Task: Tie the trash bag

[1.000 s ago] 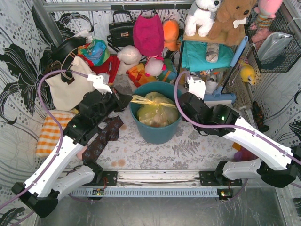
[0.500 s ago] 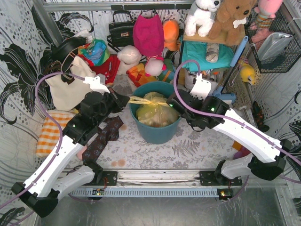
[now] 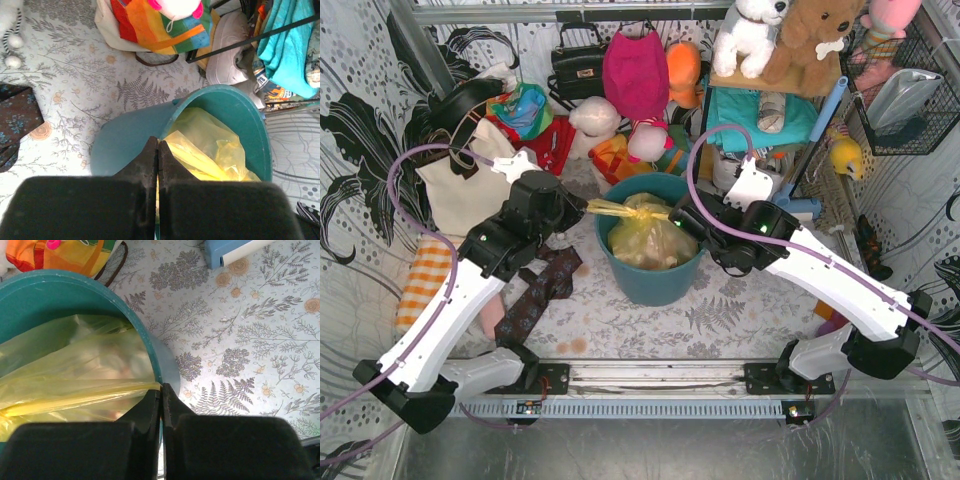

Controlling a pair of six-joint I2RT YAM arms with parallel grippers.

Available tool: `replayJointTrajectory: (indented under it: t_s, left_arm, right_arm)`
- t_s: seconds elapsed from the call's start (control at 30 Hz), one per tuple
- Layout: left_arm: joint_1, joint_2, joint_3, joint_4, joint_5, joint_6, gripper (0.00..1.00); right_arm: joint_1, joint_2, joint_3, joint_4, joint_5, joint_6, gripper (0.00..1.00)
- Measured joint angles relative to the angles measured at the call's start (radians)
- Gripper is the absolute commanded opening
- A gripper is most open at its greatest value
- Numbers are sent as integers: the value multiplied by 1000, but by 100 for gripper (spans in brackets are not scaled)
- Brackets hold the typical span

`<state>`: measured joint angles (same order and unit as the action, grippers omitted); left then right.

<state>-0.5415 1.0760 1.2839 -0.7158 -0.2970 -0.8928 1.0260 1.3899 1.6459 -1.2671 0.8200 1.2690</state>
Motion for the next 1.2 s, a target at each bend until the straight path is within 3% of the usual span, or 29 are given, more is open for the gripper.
replayJointTrajectory:
  t_s: [0.67, 1.03, 1.07, 1.2]
  left_arm:
    - [-9, 25, 34, -61, -74, -12, 0]
    - [-8, 22, 21, -89, -114, -9, 0]
    - [-8, 17, 21, -88, -116, -6, 2]
    - [-5, -43, 13, -50, -117, 19, 30]
  right_arm:
    - [-71, -29, -34, 36, -18, 3, 0]
    - [-74, -16, -12, 62, -53, -101, 0]
    - [-76, -17, -12, 76, -61, -126, 2]
    - [-87, -36, -9, 125, -95, -220, 21]
